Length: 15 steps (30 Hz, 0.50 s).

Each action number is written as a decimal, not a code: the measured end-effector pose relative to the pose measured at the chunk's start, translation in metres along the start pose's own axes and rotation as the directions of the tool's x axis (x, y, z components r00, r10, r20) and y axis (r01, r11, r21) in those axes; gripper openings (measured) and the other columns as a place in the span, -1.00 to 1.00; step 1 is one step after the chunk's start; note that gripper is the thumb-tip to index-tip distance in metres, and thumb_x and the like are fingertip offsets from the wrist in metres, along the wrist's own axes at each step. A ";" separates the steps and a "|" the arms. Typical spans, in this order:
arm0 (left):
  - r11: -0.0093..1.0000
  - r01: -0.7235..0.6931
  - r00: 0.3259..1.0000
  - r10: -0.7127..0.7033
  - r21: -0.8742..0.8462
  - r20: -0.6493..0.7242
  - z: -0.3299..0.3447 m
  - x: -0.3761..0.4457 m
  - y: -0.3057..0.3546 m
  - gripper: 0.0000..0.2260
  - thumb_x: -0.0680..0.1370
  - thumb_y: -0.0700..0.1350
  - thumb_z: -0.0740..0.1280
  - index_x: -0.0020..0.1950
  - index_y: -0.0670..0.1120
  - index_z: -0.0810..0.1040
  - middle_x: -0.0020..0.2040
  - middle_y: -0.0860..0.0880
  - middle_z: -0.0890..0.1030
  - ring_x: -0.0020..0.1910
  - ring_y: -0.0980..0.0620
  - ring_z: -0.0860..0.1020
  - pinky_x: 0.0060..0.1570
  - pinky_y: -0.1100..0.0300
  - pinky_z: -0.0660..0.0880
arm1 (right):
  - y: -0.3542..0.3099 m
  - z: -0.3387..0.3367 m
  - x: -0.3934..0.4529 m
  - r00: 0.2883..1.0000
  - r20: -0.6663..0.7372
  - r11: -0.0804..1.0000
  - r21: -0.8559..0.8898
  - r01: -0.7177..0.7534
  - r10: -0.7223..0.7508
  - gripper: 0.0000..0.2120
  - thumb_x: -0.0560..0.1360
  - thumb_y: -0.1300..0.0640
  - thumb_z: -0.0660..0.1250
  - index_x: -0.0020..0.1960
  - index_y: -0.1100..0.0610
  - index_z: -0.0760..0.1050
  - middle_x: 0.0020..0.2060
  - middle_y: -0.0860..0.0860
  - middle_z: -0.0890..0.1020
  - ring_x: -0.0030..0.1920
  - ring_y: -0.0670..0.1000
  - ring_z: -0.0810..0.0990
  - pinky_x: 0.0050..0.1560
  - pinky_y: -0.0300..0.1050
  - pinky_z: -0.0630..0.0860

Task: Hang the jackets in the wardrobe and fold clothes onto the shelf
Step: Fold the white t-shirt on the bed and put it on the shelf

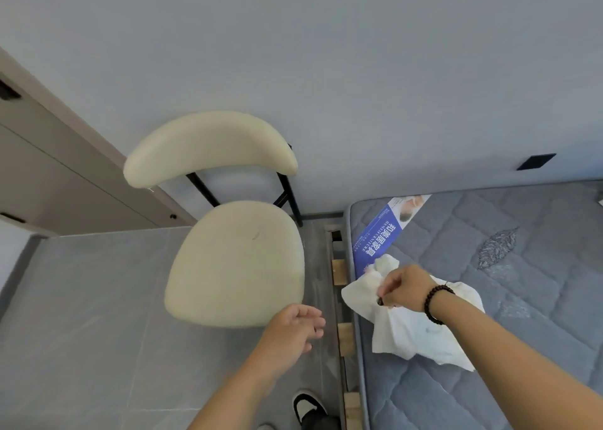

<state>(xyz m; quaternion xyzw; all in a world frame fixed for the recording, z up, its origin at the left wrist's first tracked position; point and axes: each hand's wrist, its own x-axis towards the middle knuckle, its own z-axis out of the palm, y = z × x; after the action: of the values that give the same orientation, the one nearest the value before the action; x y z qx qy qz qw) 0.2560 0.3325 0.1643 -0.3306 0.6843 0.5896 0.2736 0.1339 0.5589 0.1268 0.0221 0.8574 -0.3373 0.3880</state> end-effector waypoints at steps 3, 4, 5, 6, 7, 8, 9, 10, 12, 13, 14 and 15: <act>0.998 -0.038 0.992 0.031 -0.057 -0.123 -0.017 -0.019 0.006 -0.81 0.55 -0.28 0.22 0.00 -0.02 0.55 -0.07 0.06 0.68 -0.11 0.14 0.65 -0.20 0.26 0.48 | -0.039 0.003 -0.020 0.991 0.037 0.991 0.044 0.124 -0.125 -0.89 0.36 0.27 0.50 -0.28 0.10 0.64 -0.39 -0.07 0.67 -0.32 -0.16 0.62 -0.26 -0.35 0.54; 0.996 -0.050 0.987 0.038 -0.070 -0.154 -0.022 -0.026 0.007 -0.81 0.55 -0.28 0.22 -0.01 -0.03 0.54 -0.05 0.04 0.67 -0.11 0.12 0.64 -0.21 0.27 0.47 | -0.053 0.004 -0.027 0.986 0.052 0.985 0.076 0.154 -0.158 -0.91 0.36 0.28 0.50 -0.26 0.13 0.64 -0.39 -0.07 0.67 -0.33 -0.19 0.62 -0.29 -0.37 0.52; 0.995 -0.059 0.983 0.044 -0.081 -0.177 -0.029 -0.035 0.007 -0.82 0.55 -0.29 0.23 -0.01 -0.04 0.53 -0.04 0.02 0.66 -0.13 0.12 0.63 -0.21 0.27 0.46 | -0.068 0.006 -0.035 0.980 0.065 0.978 0.112 0.178 -0.186 -0.91 0.36 0.30 0.50 -0.25 0.16 0.62 -0.40 -0.06 0.67 -0.35 -0.20 0.62 -0.31 -0.38 0.52; 0.994 -0.063 0.982 0.047 -0.085 -0.185 -0.036 -0.044 0.006 -0.83 0.55 -0.30 0.24 -0.02 -0.06 0.52 -0.06 0.02 0.64 -0.17 0.13 0.60 -0.23 0.27 0.43 | -0.084 0.009 -0.042 0.976 0.071 0.971 0.139 0.196 -0.208 -0.92 0.36 0.31 0.49 -0.24 0.19 0.61 -0.41 -0.04 0.67 -0.37 -0.19 0.63 -0.32 -0.36 0.52; 0.995 -0.063 0.982 0.048 -0.079 -0.181 -0.044 -0.053 0.002 -0.84 0.54 -0.32 0.25 -0.03 -0.07 0.51 -0.09 0.02 0.63 -0.22 0.15 0.56 -0.26 0.29 0.41 | -0.099 0.012 -0.050 0.971 0.073 0.964 0.157 0.213 -0.226 -0.91 0.35 0.32 0.50 -0.24 0.21 0.60 -0.40 -0.01 0.68 -0.38 -0.16 0.64 -0.32 -0.34 0.53; 0.996 -0.058 0.984 0.045 -0.068 -0.174 -0.051 -0.060 -0.002 -0.84 0.53 -0.34 0.26 -0.03 -0.09 0.50 -0.10 0.02 0.60 -0.25 0.16 0.53 -0.29 0.32 0.38 | -0.115 0.016 -0.058 0.966 0.082 0.959 0.166 0.229 -0.245 -0.91 0.35 0.32 0.50 -0.25 0.21 0.60 -0.40 0.01 0.68 -0.39 -0.13 0.64 -0.33 -0.33 0.53; 0.998 -0.051 0.985 0.043 -0.047 -0.165 -0.059 -0.067 -0.009 -0.83 0.53 -0.36 0.26 -0.02 -0.10 0.49 -0.10 0.01 0.59 -0.25 0.17 0.50 -0.32 0.35 0.36 | -0.131 0.020 -0.065 0.959 0.100 0.954 0.174 0.246 -0.266 -0.90 0.34 0.32 0.50 -0.26 0.21 0.59 -0.40 0.02 0.68 -0.40 -0.12 0.63 -0.33 -0.32 0.53; 0.999 -0.044 0.987 0.041 -0.020 -0.159 -0.067 -0.073 -0.017 -0.83 0.52 -0.36 0.26 0.01 -0.12 0.49 -0.06 -0.01 0.57 -0.23 0.17 0.48 -0.32 0.36 0.36 | -0.147 0.025 -0.072 0.950 0.124 0.948 0.180 0.264 -0.288 -0.90 0.34 0.33 0.50 -0.27 0.21 0.59 -0.41 0.03 0.67 -0.41 -0.12 0.63 -0.34 -0.32 0.53; 0.999 -0.035 0.983 0.042 0.039 -0.176 -0.082 -0.086 -0.036 -0.81 0.53 -0.32 0.27 0.11 -0.15 0.48 0.06 -0.03 0.55 -0.12 0.15 0.47 -0.24 0.37 0.38 | -0.176 0.038 -0.088 0.927 0.175 0.935 0.190 0.300 -0.332 -0.90 0.33 0.34 0.51 -0.26 0.24 0.60 -0.41 0.04 0.67 -0.41 -0.10 0.62 -0.33 -0.31 0.53; 0.997 -0.027 0.978 0.041 0.070 -0.203 -0.089 -0.093 -0.045 -0.78 0.54 -0.26 0.29 0.17 -0.13 0.48 0.12 -0.01 0.52 -0.06 0.15 0.48 -0.20 0.35 0.39 | -0.189 0.047 -0.097 0.916 0.192 0.928 0.198 0.315 -0.352 -0.90 0.32 0.34 0.51 -0.26 0.24 0.60 -0.41 0.05 0.67 -0.40 -0.09 0.62 -0.32 -0.30 0.53; 0.994 -0.016 0.970 0.042 0.110 -0.237 -0.097 -0.101 -0.054 -0.73 0.54 -0.20 0.30 0.24 -0.09 0.46 0.15 0.03 0.49 -0.03 0.17 0.48 -0.18 0.37 0.40 | -0.201 0.055 -0.107 0.907 0.198 0.920 0.209 0.332 -0.372 -0.90 0.32 0.34 0.52 -0.26 0.24 0.60 -0.40 0.07 0.67 -0.40 -0.08 0.62 -0.32 -0.30 0.52; 0.990 -0.006 0.961 0.046 0.144 -0.272 -0.105 -0.108 -0.063 -0.67 0.53 -0.16 0.31 0.29 -0.06 0.43 0.13 0.08 0.47 -0.06 0.22 0.47 -0.22 0.43 0.40 | -0.213 0.065 -0.116 0.899 0.195 0.910 0.223 0.349 -0.393 -0.89 0.31 0.34 0.52 -0.27 0.23 0.60 -0.39 0.08 0.67 -0.39 -0.07 0.63 -0.31 -0.30 0.52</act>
<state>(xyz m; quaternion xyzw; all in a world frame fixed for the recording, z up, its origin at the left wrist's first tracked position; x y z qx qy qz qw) 0.3745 0.2370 0.2241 -0.3798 0.7600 0.4915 0.1912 0.1933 0.3822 0.2952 -0.1470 0.7589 -0.4827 0.4117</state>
